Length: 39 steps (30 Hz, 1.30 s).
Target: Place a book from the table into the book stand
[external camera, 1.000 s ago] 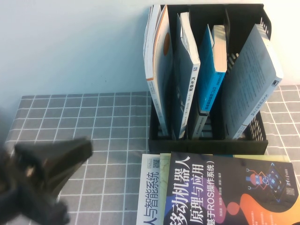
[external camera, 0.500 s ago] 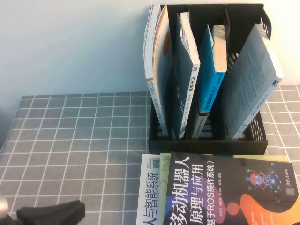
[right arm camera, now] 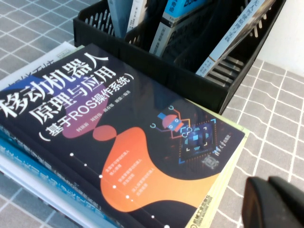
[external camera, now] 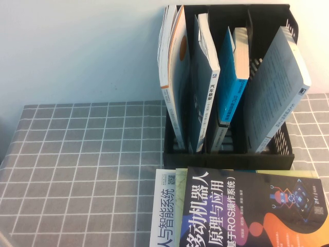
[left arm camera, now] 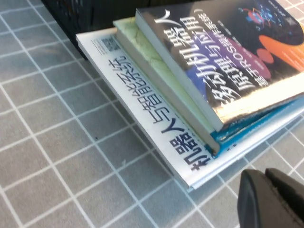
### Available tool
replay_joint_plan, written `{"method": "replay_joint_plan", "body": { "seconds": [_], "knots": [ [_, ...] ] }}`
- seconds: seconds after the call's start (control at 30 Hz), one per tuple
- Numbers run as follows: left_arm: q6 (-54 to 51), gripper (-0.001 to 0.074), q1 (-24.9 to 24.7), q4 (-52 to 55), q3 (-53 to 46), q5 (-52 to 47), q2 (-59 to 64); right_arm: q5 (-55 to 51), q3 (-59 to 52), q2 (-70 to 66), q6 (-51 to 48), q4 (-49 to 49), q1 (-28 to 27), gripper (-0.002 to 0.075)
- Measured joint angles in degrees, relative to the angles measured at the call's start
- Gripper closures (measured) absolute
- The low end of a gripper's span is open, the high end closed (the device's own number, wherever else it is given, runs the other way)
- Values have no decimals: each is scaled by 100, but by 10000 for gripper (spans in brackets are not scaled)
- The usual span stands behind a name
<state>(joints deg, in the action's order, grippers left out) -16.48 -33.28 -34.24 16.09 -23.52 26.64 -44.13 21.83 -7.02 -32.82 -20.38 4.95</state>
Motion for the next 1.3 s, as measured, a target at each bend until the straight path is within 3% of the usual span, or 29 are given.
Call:
{"method": "replay_joint_plan", "body": {
  "seconds": [0.37,1.03,1.3],
  "knots": [
    [0,737,1531,13,-608,-847,-1261,0,0,0,0,0,0,729],
    [-11,737,3673,46,-707,-947,-2728,-2,0,781,0,-13,0,729],
    [-21,737,4233,46,-782,-947,-2742,969,-918,781,0,-192,-99,729]
  ]
}}
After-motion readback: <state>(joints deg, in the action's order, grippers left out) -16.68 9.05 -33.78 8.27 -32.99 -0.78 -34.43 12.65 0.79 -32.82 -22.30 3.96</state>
